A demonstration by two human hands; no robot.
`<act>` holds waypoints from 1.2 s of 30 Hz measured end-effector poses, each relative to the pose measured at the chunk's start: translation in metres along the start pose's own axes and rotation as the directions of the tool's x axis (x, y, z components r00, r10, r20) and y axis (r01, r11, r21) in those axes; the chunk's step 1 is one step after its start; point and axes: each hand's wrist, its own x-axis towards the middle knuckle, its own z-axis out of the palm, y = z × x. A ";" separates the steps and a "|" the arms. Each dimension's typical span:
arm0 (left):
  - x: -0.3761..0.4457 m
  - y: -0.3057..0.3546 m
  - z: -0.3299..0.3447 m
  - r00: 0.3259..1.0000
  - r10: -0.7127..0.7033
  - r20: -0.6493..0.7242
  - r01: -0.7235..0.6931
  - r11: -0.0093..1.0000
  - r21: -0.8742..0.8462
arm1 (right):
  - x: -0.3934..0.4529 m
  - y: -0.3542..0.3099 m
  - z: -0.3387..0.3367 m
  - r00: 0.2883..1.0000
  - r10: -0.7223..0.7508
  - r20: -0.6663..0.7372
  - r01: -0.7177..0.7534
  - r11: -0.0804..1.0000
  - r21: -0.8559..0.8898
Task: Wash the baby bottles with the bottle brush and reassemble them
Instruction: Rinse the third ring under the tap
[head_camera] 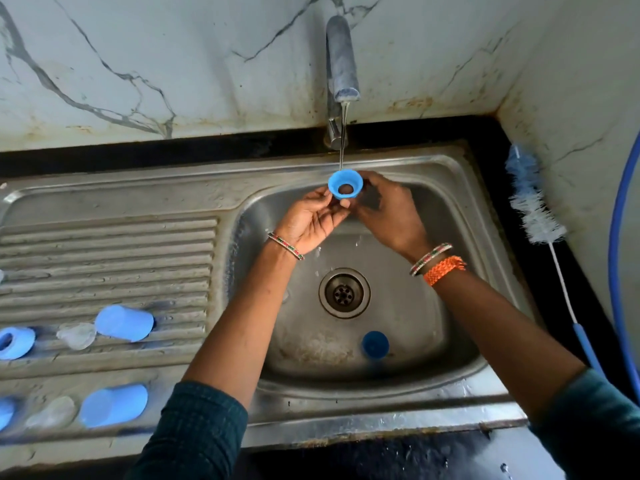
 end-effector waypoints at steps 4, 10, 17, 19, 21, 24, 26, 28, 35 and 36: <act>0.004 0.011 0.015 0.998 -0.024 -0.059 0.029 0.996 0.085 | 0.017 -0.003 0.001 0.994 -0.008 -0.110 0.003 0.999 -0.044; 0.011 0.019 0.014 0.967 0.228 -0.113 -0.094 0.732 0.674 | 0.031 -0.003 -0.010 0.996 -0.033 0.086 0.009 0.964 0.266; 0.014 0.014 0.018 0.764 0.641 0.067 -0.302 0.264 0.916 | 0.047 -0.010 -0.011 0.971 0.035 0.238 -0.185 0.740 0.646; 0.019 0.012 0.013 0.662 0.744 0.088 -0.322 0.177 0.930 | 0.050 -0.015 -0.010 0.963 0.078 0.259 -0.231 0.736 0.636; 0.023 0.015 0.007 0.589 0.801 0.105 -0.305 0.101 0.947 | 0.049 -0.017 -0.006 0.952 0.132 0.276 -0.266 0.799 0.539; 0.020 0.016 0.008 0.583 0.768 0.266 -0.399 -0.014 0.917 | 0.041 -0.022 -0.004 0.919 0.262 0.294 -0.341 0.903 0.261; 0.020 0.013 0.008 0.600 0.739 0.307 -0.416 -0.039 0.908 | 0.040 -0.026 -0.003 0.909 0.300 0.288 -0.339 0.936 0.094; 0.022 0.012 0.006 0.604 0.766 0.220 -0.393 0.045 0.919 | 0.042 -0.026 -0.003 0.935 0.278 0.222 -0.304 0.948 0.092; 0.021 0.009 0.013 0.755 0.650 -0.084 -0.253 0.407 0.878 | 0.038 -0.003 0.003 0.988 0.079 0.135 -0.147 0.768 0.624; 0.019 0.009 0.015 0.761 0.644 -0.077 -0.242 0.392 0.888 | 0.040 -0.004 0.002 0.989 0.075 0.124 -0.134 0.798 0.587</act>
